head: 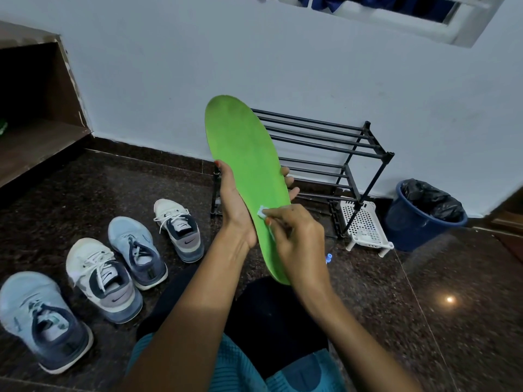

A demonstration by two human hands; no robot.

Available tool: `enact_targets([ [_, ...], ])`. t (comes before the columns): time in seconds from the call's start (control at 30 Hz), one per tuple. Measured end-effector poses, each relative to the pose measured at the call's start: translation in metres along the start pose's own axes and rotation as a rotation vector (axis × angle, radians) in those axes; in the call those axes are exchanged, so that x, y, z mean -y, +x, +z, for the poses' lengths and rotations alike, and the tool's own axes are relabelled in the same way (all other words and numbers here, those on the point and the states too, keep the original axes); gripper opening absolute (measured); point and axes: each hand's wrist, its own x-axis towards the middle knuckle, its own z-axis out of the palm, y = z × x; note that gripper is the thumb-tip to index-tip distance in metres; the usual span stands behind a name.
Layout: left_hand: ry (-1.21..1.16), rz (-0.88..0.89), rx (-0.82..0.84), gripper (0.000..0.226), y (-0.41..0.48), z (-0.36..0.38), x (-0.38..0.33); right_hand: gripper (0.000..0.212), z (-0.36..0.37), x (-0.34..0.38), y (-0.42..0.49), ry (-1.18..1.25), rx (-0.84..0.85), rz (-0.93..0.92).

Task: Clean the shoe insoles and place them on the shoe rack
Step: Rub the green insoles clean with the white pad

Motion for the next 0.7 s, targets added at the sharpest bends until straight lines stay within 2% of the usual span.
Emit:
enact_targets([
  [0.27, 0.122, -0.033, -0.036, 0.09, -0.001, 0.001, 0.004, 0.016, 0.001, -0.01, 0.024, -0.186, -0.068, -0.01],
  [0.5, 0.029, -0.032, -0.009, 0.092, -0.002, 0.0, 0.001, 0.017, 0.0, 0.001, 0.004, -0.03, 0.004, 0.014],
  [0.7, 0.08, -0.063, -0.004, 0.093, -0.001, -0.001, 0.002, 0.016, -0.002, -0.007, 0.013, -0.127, -0.063, -0.005],
])
